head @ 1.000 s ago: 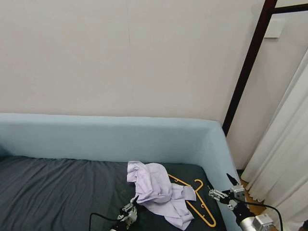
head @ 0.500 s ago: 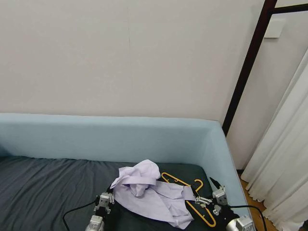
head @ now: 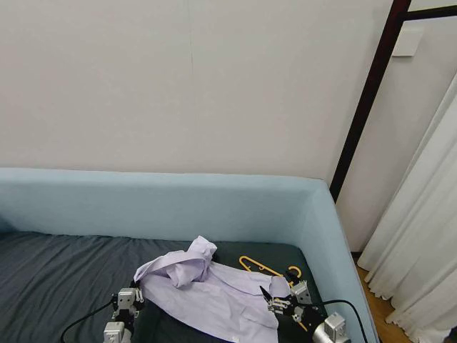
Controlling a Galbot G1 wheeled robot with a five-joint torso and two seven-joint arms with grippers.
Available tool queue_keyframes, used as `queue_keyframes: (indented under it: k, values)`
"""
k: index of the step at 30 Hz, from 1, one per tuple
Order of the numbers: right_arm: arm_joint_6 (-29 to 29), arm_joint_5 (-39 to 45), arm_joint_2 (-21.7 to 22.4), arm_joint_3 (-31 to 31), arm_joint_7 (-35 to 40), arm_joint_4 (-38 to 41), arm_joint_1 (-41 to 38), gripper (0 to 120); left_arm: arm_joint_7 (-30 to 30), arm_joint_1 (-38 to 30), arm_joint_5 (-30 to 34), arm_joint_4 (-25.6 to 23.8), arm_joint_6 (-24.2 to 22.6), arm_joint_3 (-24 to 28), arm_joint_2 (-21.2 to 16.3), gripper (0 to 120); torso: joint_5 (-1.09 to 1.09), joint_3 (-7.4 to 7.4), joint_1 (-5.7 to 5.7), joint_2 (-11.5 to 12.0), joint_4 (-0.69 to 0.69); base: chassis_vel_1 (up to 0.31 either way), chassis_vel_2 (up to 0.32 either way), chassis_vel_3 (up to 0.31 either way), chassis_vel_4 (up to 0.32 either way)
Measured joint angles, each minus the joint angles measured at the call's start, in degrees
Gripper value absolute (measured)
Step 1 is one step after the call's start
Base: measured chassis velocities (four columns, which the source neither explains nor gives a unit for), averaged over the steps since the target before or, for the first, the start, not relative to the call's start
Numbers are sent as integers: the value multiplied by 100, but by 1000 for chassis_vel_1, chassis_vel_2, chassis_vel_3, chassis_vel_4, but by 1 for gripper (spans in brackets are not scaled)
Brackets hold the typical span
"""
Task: Pick up the clothes from the sofa and hang them on the clothes hanger.
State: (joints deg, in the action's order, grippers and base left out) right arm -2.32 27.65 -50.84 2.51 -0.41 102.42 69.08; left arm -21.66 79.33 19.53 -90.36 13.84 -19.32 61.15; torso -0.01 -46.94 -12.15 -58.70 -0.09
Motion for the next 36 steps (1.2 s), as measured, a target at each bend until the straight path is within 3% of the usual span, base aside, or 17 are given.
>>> queue_keyframes:
  k: [7, 13, 18, 26, 36]
  values:
    - [284, 467, 83, -500, 28, -32, -486, 100, 35, 317, -160, 49, 155, -145, 278, 0, 0, 0, 0, 0, 3, 0, 0, 0, 0]
    - [567, 983, 102, -953, 82, -148, -709, 100, 30, 106, -273, 148, 173, 200, 374, 0, -1, 0, 0, 0, -3, 0, 0, 0, 0]
    - [762, 1525, -140, -1244, 190, -539, -1057, 100, 15, -59, -239, 252, 152, 456, 205, 0, 0, 0, 0, 0, -2, 0, 0, 0, 0]
    - [797, 2300, -576, -2127, 62, -1317, -2106, 100, 4, -52, -174, 271, 137, 408, 177, 0, -2, 0, 0, -1, 0, 0, 0, 0, 0]
    - [733, 2564, -1174, -2667, -137, -2288, -2971, 100, 13, -16, -161, 229, 135, 372, 159, 0, -1, 0, 0, 0, 0, 0, 0, 0, 0]
